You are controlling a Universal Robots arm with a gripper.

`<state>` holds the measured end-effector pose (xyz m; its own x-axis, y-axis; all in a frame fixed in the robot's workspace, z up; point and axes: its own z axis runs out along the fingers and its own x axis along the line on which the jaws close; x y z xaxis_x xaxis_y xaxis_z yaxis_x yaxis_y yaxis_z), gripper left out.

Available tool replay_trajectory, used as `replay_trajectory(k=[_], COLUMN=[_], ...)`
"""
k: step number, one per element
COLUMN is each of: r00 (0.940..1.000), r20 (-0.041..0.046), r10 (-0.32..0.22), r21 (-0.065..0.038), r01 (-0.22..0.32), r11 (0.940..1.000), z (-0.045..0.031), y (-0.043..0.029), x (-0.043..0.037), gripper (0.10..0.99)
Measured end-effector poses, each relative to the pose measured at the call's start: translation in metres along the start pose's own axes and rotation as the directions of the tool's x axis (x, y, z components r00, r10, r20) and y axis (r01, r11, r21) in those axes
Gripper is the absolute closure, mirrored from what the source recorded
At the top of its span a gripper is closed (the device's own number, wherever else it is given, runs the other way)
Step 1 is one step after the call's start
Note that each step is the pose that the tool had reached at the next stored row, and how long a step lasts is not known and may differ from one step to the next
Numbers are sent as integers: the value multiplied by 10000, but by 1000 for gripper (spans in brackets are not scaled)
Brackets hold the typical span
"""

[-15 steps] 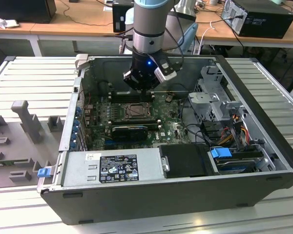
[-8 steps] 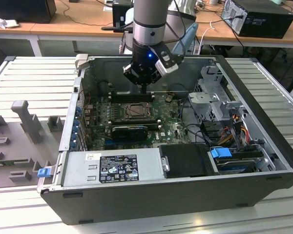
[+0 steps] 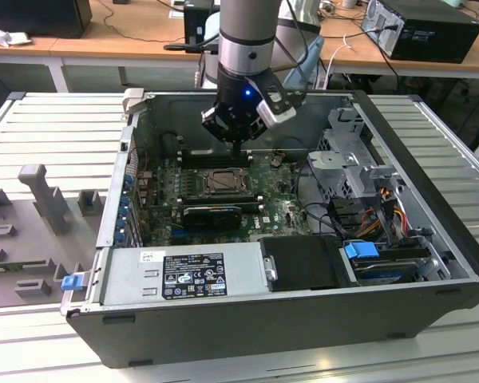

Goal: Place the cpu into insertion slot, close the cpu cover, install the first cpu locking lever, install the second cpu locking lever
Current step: 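Install the second cpu locking lever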

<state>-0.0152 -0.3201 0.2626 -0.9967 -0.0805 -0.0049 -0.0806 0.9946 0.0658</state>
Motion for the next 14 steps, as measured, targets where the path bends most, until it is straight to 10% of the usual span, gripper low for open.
replay_trajectory(k=[9, 14], r00=[10000, 10000], r20=[2, -77], r10=[0, 4], r21=[-54, -246], r01=[0, -6], r11=[10000, 9997], z=[45, 61], y=[-178, -294], x=[14, 26], gripper=[980, 980])
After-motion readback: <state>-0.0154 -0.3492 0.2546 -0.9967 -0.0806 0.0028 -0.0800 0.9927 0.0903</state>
